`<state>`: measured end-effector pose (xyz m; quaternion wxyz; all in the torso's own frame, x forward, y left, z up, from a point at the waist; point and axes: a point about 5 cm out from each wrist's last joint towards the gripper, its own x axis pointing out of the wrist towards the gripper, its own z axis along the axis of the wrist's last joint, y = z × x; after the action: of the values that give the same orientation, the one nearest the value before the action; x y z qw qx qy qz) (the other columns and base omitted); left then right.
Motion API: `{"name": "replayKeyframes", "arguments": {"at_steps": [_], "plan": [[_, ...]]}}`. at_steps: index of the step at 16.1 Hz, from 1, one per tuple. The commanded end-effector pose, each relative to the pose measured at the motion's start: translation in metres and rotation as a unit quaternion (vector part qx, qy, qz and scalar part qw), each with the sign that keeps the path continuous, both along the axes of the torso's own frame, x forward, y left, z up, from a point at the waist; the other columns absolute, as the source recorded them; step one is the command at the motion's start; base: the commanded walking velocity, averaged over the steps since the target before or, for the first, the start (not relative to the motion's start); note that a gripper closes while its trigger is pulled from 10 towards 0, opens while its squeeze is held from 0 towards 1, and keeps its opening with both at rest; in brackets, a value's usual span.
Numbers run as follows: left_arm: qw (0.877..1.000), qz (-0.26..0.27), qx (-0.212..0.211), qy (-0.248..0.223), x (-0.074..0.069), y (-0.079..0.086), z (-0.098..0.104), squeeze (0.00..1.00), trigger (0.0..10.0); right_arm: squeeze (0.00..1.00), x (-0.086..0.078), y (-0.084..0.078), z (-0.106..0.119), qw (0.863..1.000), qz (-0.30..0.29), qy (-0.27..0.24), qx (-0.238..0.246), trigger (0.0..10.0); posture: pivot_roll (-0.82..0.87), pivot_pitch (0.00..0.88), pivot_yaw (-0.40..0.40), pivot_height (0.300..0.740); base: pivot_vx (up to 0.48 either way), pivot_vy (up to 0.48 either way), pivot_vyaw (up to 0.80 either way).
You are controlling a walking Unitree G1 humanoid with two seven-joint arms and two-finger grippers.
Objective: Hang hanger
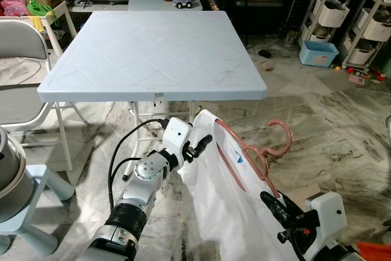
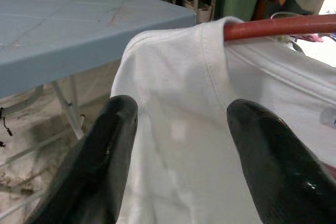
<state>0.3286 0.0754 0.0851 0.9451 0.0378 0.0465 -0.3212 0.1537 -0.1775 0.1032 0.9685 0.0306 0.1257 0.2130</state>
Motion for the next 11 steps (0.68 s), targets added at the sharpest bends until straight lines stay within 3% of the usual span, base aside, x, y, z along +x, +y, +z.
{"name": "replayKeyframes", "arguments": {"at_steps": [1, 10, 11], "plan": [[1.0, -0.002, 0.001, -0.005, 0.002, -0.0005, 0.0024, 0.0, 0.0, 0.0, 0.0018, 0.0039, 0.0128, 0.999, 0.015, -0.028, 0.007, 10.0, 0.06, 0.0, -0.046, 0.74, 0.0, 0.0, 0.0], [1.0, 0.004, 0.005, -0.006, 0.0038, -0.002, 0.0008, 0.0, 0.0, 0.0, -0.0041, 0.0114, 0.0102, 0.999, 0.032, -0.014, 0.031, 10.0, 0.05, 0.0, -0.04, 0.74, 0.0, 0.0, 0.0], [1.0, -0.004, 0.001, -0.007, 0.0028, -0.0048, 0.0021, 0.0, 4.1, 0.0, -0.0036, 0.0117, 0.0106, 0.999, 0.03, -0.016, 0.032, 10.0, 0.05, 0.0, -0.04, 0.74, 0.0, 0.0, 0.0]]}}
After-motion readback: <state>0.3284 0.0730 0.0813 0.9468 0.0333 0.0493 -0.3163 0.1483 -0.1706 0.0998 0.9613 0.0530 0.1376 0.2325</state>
